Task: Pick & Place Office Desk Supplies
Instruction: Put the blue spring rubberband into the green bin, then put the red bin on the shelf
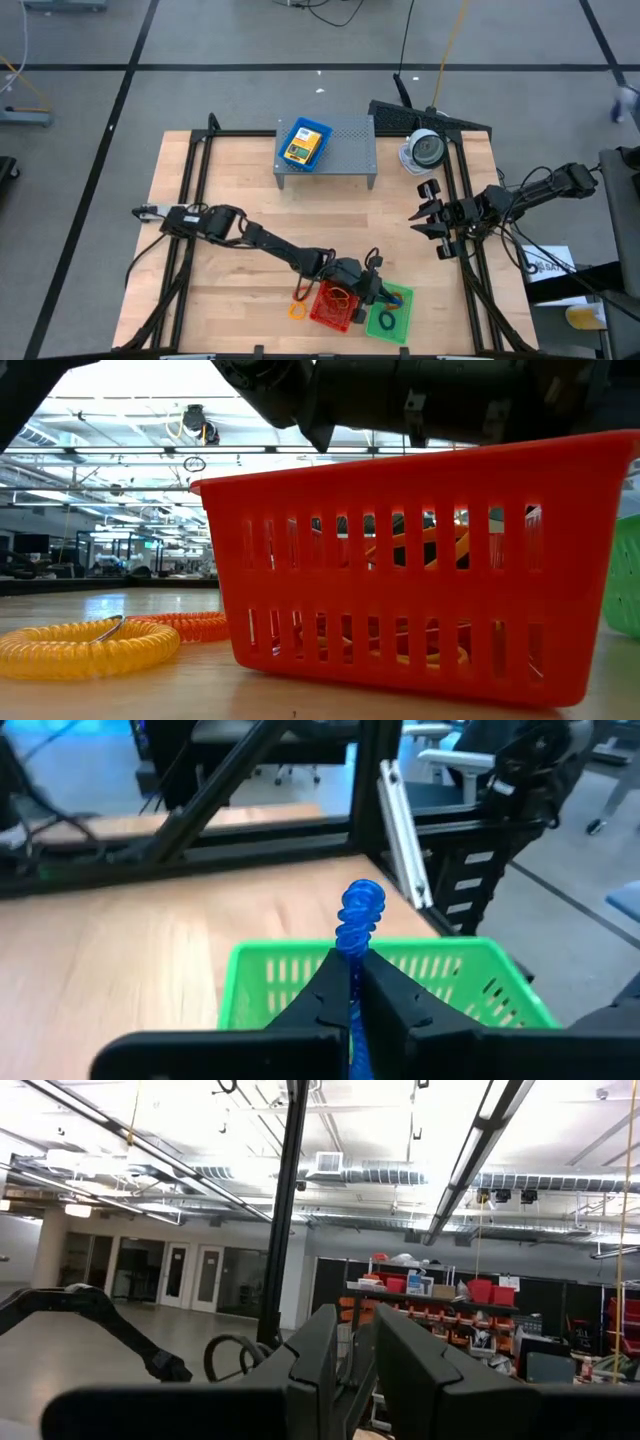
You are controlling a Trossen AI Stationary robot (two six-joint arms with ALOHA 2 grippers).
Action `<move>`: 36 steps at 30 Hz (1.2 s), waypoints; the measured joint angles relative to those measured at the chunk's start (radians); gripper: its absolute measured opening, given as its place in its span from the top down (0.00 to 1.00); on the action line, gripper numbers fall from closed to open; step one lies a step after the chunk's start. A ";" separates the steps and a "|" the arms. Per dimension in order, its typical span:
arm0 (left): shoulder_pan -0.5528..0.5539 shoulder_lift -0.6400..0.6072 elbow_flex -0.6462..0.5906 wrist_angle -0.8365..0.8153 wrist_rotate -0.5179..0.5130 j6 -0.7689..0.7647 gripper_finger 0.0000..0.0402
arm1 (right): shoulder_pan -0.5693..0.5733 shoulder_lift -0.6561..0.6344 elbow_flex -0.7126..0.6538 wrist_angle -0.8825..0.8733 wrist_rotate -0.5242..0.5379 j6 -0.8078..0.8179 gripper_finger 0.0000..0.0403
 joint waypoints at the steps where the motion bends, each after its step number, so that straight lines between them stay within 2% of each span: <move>1: 0.000 0.001 0.000 -0.004 -0.008 -0.004 0.98 | 0.000 0.000 0.000 0.000 0.000 0.000 0.86; 22: 0.014 0.000 0.000 -0.065 -0.021 -0.059 0.66 | 0.000 0.000 0.000 -0.002 0.000 0.000 0.86; 27: 0.014 0.000 0.000 -0.043 -0.020 -0.042 0.64 | 0.000 0.000 0.000 -0.006 0.000 0.000 0.86; 31: 0.015 -0.007 0.000 0.009 0.034 -0.047 0.64 | 0.000 0.000 0.000 -0.008 0.000 0.000 0.86; 36: 0.028 -0.058 0.000 -0.067 0.102 -0.031 0.64 | 0.000 0.000 0.000 -0.010 0.000 0.000 0.86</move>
